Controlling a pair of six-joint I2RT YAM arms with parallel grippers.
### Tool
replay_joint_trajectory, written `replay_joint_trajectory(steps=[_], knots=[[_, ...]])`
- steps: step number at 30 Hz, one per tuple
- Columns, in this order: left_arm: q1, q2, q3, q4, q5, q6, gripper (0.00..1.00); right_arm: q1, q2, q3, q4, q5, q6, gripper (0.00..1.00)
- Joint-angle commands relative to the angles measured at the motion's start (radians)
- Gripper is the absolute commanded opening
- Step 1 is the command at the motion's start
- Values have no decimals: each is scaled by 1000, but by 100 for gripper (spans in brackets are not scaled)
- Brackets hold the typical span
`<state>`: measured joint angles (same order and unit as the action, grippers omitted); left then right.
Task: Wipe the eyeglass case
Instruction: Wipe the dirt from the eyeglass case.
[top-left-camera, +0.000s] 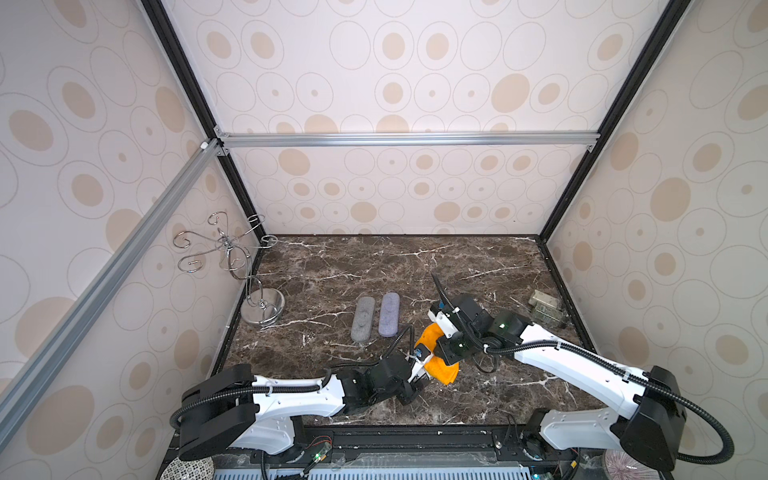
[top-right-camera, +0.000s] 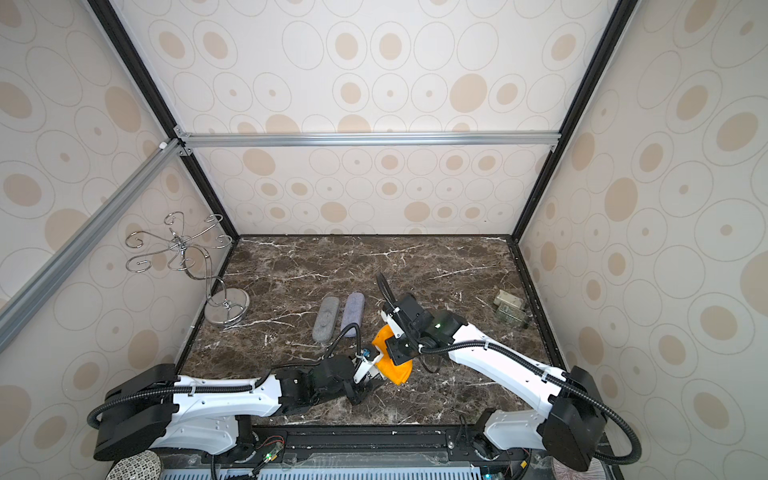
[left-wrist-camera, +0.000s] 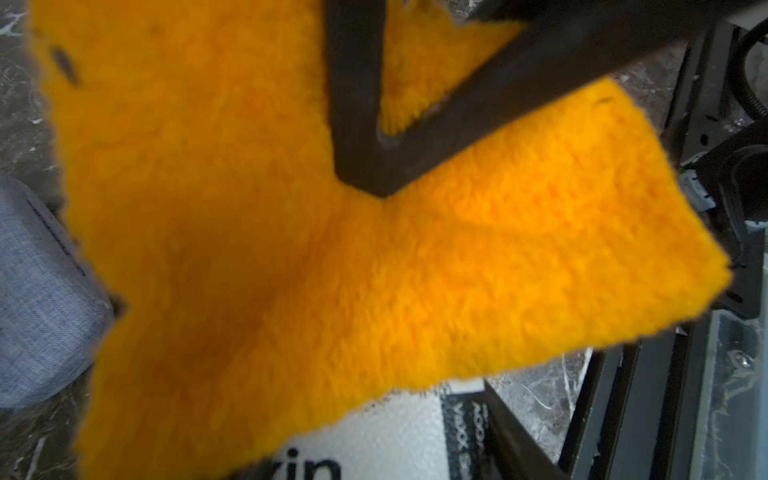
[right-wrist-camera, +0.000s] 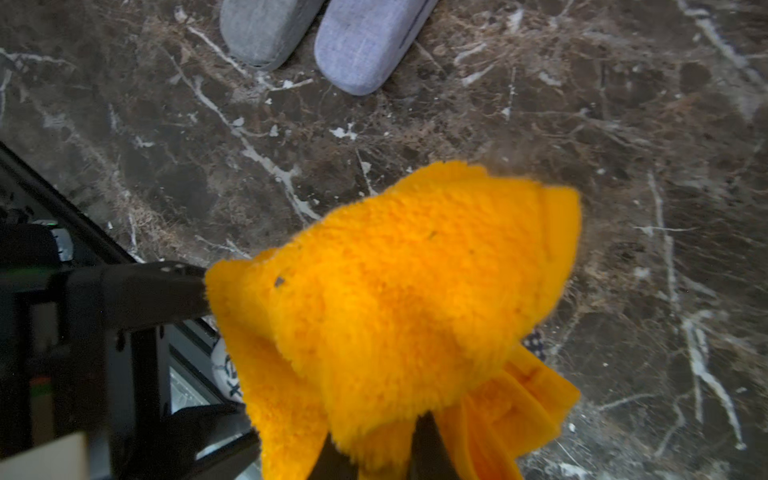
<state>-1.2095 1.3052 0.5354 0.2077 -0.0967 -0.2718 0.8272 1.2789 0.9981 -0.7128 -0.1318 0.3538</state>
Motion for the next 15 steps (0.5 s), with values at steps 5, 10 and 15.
replay_joint_trajectory(steps=[5, 10, 15], knots=[[-17, -46, 34, 79, -41, 21, 55, -47, 18, -49, -28, 85, 70, 0], [-21, -57, 10, 79, -43, 1, 54, -130, 20, -51, -84, 164, 79, 0], [-31, -60, -6, 79, -54, -8, 54, -133, 18, -54, -34, 14, 43, 0]])
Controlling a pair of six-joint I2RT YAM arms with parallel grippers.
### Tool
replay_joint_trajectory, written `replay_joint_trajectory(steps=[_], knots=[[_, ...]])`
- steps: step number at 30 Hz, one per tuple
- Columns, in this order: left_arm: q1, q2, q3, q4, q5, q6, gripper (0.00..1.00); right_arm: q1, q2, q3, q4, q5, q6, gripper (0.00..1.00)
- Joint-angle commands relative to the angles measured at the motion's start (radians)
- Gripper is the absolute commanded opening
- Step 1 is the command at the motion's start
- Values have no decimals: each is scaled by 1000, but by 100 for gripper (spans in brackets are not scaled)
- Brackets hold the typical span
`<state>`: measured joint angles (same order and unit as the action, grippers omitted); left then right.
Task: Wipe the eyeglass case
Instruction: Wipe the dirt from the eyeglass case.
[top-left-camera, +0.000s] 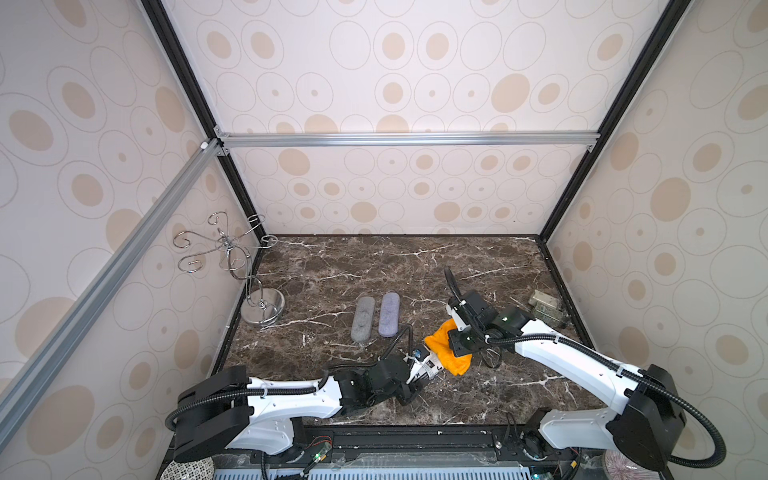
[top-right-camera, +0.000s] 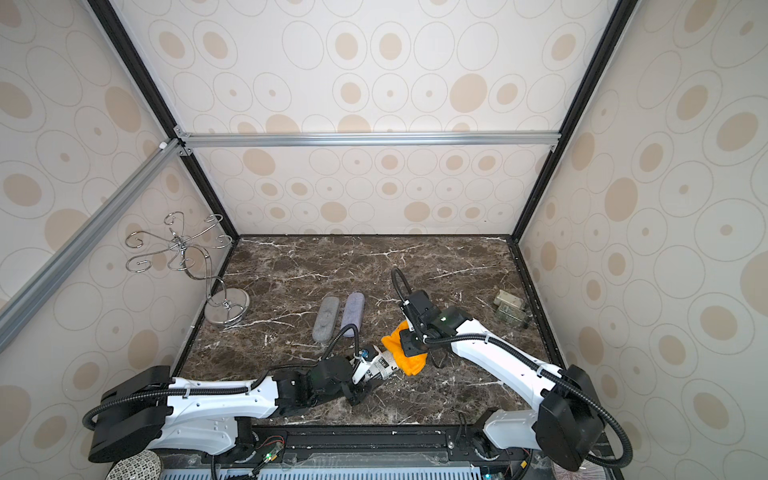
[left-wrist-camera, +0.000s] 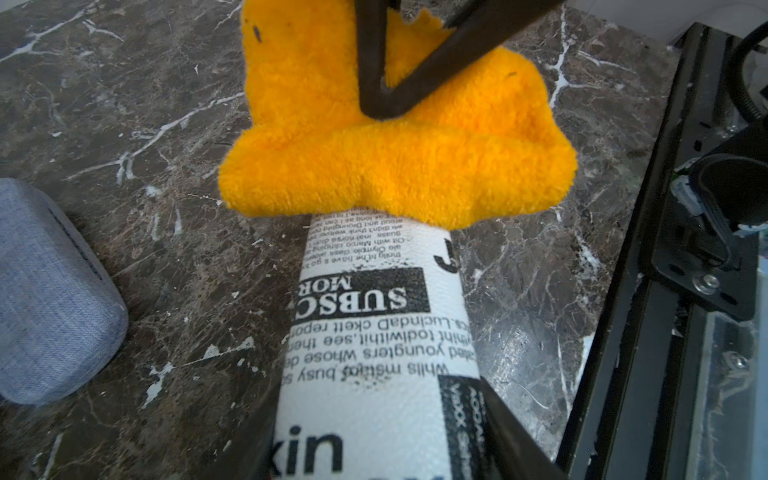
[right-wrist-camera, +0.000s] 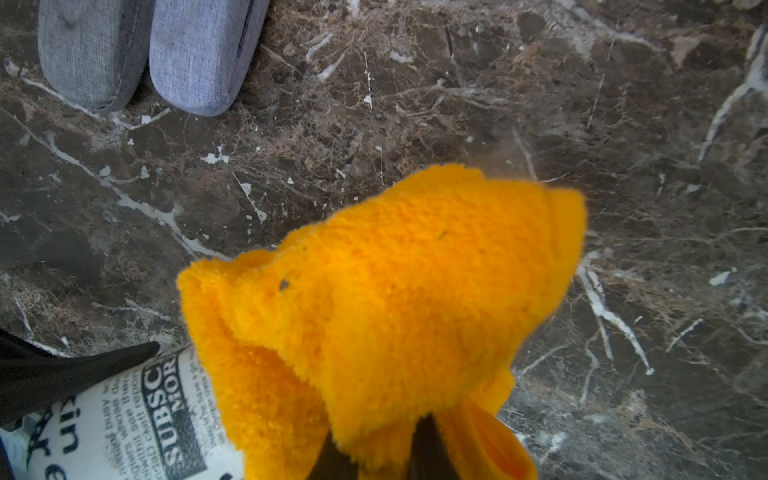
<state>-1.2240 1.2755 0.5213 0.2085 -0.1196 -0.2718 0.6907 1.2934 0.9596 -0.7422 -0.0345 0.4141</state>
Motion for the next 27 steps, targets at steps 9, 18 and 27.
replay_joint_trajectory(steps=[9, 18, 27], knots=[[-42, 12, 39, 40, -93, 9, 53, 50, 30, -41, 106, -411, -47, 0], [-50, -28, 12, 37, -102, 1, 52, -56, 79, -141, 107, -340, 33, 0], [-50, -43, 1, 12, -112, -3, 52, -77, 61, -146, 151, -406, 20, 0]])
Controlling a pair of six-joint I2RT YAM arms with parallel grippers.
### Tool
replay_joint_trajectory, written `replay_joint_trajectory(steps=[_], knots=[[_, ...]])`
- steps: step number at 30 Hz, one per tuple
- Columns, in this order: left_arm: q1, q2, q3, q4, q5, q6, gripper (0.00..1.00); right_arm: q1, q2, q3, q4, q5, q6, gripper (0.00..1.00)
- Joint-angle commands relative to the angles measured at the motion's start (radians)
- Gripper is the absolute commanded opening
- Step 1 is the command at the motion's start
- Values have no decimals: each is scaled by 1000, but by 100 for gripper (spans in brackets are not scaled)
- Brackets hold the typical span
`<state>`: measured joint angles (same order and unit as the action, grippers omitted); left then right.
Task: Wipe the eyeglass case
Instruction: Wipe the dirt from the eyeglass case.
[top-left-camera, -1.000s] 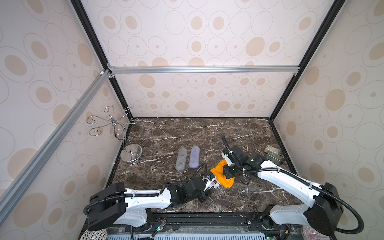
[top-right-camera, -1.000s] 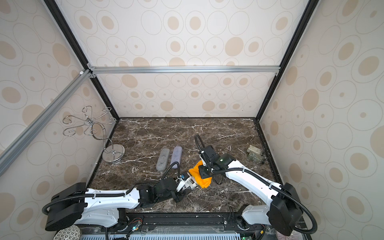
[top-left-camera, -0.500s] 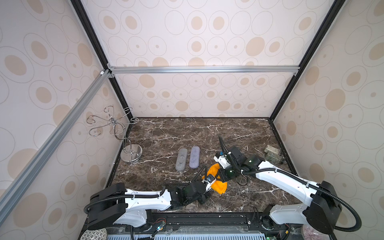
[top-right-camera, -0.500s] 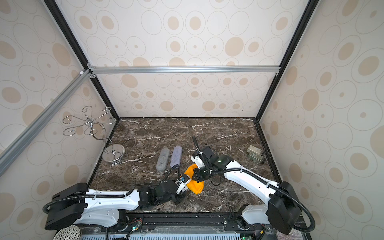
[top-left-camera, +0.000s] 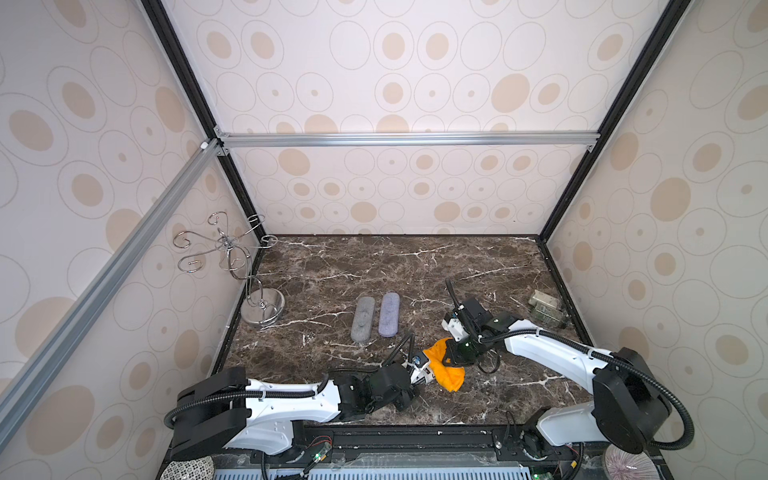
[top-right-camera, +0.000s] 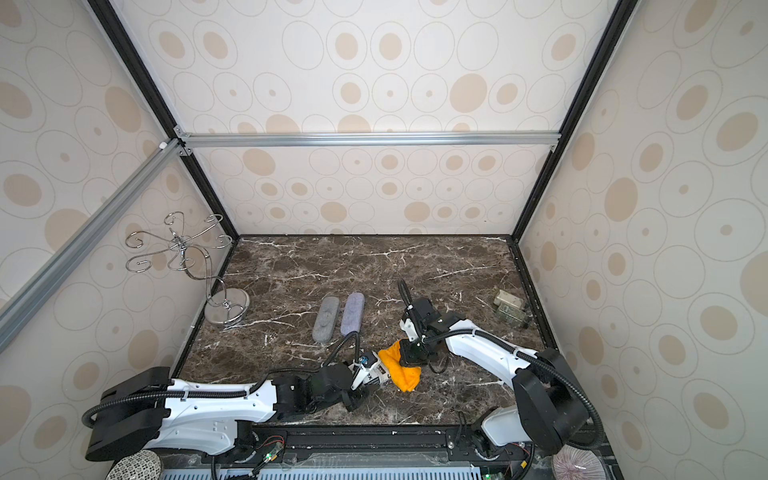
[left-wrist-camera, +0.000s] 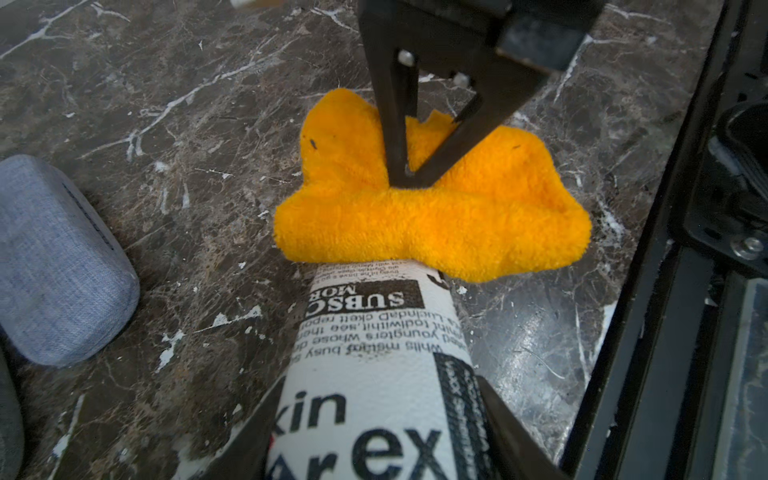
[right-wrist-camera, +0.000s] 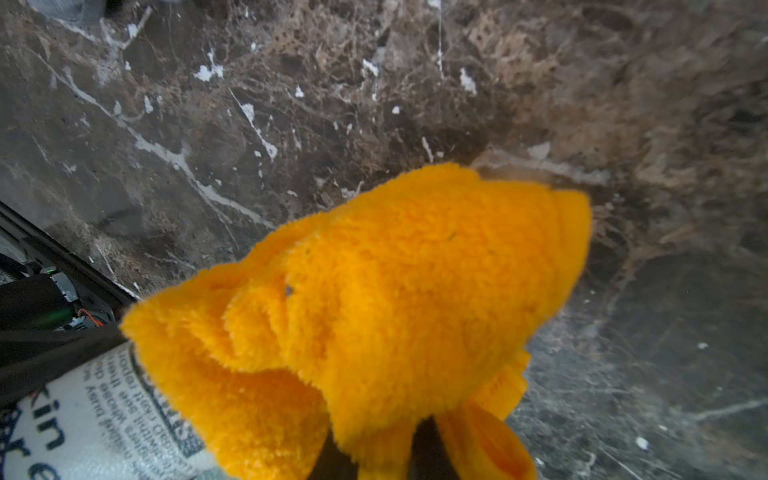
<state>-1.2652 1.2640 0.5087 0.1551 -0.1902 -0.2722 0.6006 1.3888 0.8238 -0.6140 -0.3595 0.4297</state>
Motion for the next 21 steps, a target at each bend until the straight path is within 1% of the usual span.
replay_joint_trajectory(steps=[1, 5, 8, 13, 17, 21], knots=[[-8, -28, 14, 63, -41, -3, 52, 23, -45, -9, 40, -106, 3, 0], [-9, -7, 19, 60, -42, -5, 52, 94, -59, -9, 116, -191, 18, 0], [-9, -5, 16, 67, -39, -9, 52, 105, -45, -25, 152, -216, 35, 0], [-8, -27, 6, 60, -46, -15, 51, 92, 5, -44, 93, -112, 38, 0], [-8, -46, -5, 53, -41, -22, 52, 31, 9, -78, 48, -14, 51, 0], [-9, -52, -10, 53, -26, -51, 51, -12, -40, -77, -36, 162, 65, 0]])
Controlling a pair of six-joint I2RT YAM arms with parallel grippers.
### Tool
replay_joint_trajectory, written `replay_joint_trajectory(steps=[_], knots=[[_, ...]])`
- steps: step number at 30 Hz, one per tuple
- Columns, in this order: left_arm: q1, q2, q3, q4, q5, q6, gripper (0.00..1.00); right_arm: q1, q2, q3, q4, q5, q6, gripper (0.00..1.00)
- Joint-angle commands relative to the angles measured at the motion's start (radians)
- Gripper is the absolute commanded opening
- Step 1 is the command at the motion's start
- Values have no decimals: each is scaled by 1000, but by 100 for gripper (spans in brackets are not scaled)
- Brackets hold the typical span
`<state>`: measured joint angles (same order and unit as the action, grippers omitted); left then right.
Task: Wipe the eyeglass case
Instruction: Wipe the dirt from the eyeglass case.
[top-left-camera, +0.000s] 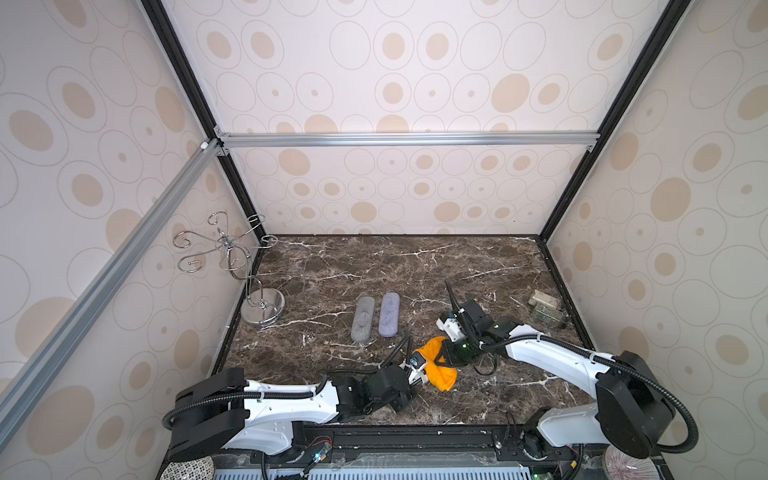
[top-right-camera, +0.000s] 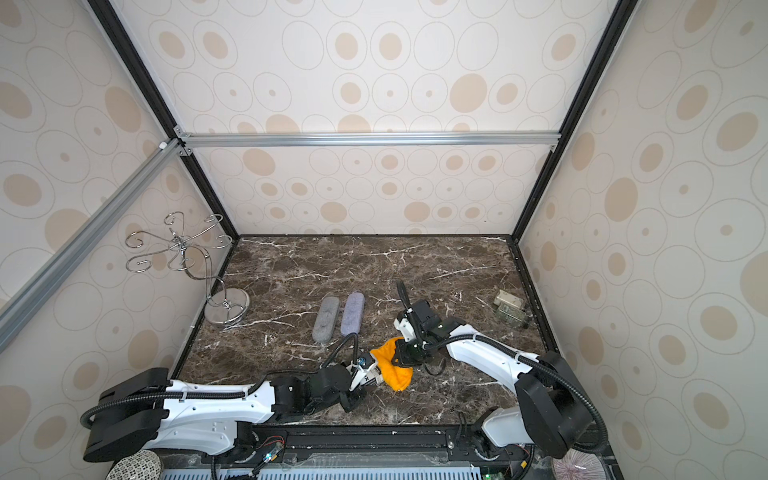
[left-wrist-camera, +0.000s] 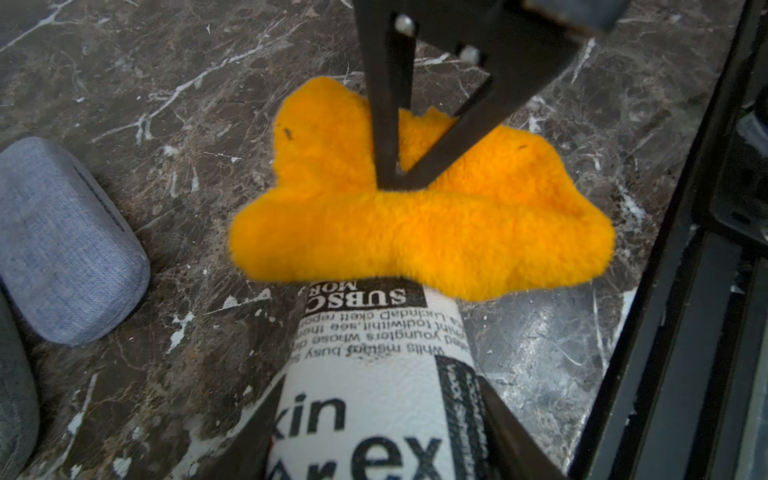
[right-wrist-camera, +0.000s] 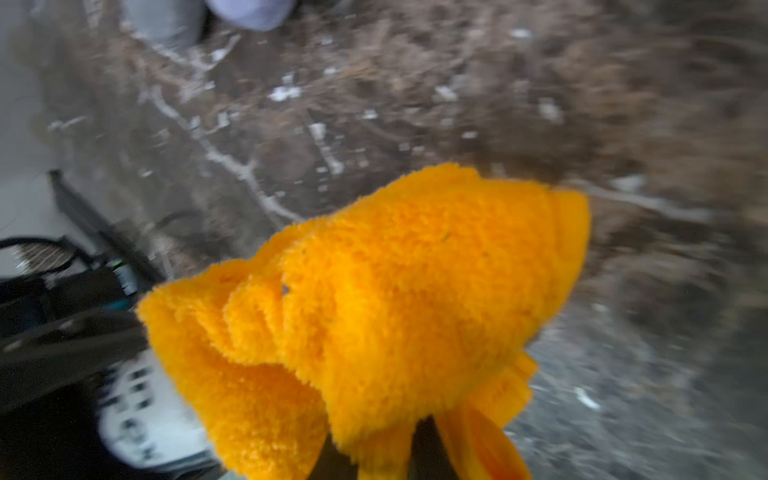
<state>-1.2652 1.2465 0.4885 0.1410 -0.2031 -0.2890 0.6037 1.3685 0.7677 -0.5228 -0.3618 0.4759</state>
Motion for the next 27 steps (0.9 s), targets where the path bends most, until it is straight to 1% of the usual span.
replay_joint_trajectory(steps=[1, 4, 7, 11, 13, 16, 20, 27], knots=[[-9, -33, 10, 65, -10, -45, 51, -18, -36, -21, -137, 191, 21, 0], [-8, -26, 15, 56, 7, -88, 51, -22, -91, -23, -146, 220, 24, 0], [-9, -18, 20, 45, 23, -143, 51, -22, -179, -38, -132, 217, 35, 0], [-3, -12, 45, 14, 24, -270, 50, -10, -308, -60, -119, 210, 42, 0], [17, -14, 57, 5, 62, -335, 50, 11, -353, -62, -121, 235, 43, 0], [67, -30, 47, 31, 128, -442, 50, 29, -398, -69, -124, 282, 45, 0], [161, -68, -20, 172, 253, -566, 50, 65, -430, -72, -105, 317, 55, 0], [267, -86, -77, 295, 411, -690, 50, 179, -428, -42, -55, 398, 69, 0]])
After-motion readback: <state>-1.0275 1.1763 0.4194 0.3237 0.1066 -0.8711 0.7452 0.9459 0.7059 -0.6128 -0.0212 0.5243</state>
